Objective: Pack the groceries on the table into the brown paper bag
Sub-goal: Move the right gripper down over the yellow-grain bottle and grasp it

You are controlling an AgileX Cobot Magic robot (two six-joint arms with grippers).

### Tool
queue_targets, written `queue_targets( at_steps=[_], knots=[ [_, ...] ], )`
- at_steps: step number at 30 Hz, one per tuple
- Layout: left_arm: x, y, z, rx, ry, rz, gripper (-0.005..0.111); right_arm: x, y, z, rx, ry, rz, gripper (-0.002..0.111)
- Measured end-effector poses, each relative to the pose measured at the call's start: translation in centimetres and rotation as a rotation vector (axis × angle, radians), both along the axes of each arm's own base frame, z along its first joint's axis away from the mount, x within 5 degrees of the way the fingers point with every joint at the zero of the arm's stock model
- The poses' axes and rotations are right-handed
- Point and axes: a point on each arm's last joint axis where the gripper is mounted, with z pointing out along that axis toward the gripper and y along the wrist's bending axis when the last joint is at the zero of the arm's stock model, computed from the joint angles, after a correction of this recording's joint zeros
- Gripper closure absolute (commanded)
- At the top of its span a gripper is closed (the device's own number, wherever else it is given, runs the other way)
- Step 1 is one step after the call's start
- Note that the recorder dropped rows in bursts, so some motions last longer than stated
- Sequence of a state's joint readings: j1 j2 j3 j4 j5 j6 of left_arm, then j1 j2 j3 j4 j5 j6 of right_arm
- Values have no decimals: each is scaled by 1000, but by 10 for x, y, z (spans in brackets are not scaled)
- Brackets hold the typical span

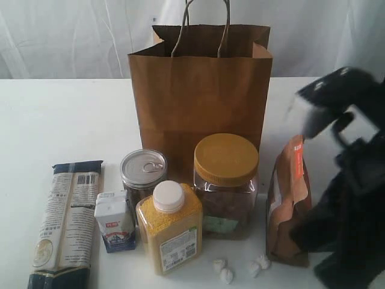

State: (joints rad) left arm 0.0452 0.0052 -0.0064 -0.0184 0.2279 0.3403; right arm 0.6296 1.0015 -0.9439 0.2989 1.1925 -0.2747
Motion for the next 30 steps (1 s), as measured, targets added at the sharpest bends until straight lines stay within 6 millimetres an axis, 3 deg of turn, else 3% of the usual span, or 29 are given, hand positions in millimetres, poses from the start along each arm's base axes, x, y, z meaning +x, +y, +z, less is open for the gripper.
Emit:
queue_targets(
  at_steps=[7,14,18,23,25,30],
  knots=[
    [0,0,0,0,0,0,107,-30,67,-31,-278,-92,357,108],
    [0,0,0,0,0,0,107,-45,97,-48,-408,-301,760,107],
    [0,0,0,0,0,0,107,-44,105,-47,-372,-400,863,87],
    [0,0,0,0,0,0,107,-43,109,-46,-350,-465,938,47],
    [0,0,0,0,0,0,107,-42,112,-45,-326,-489,941,41],
    [0,0,0,0,0,0,107,-44,123,-41,-190,-514,870,41]
  ],
)
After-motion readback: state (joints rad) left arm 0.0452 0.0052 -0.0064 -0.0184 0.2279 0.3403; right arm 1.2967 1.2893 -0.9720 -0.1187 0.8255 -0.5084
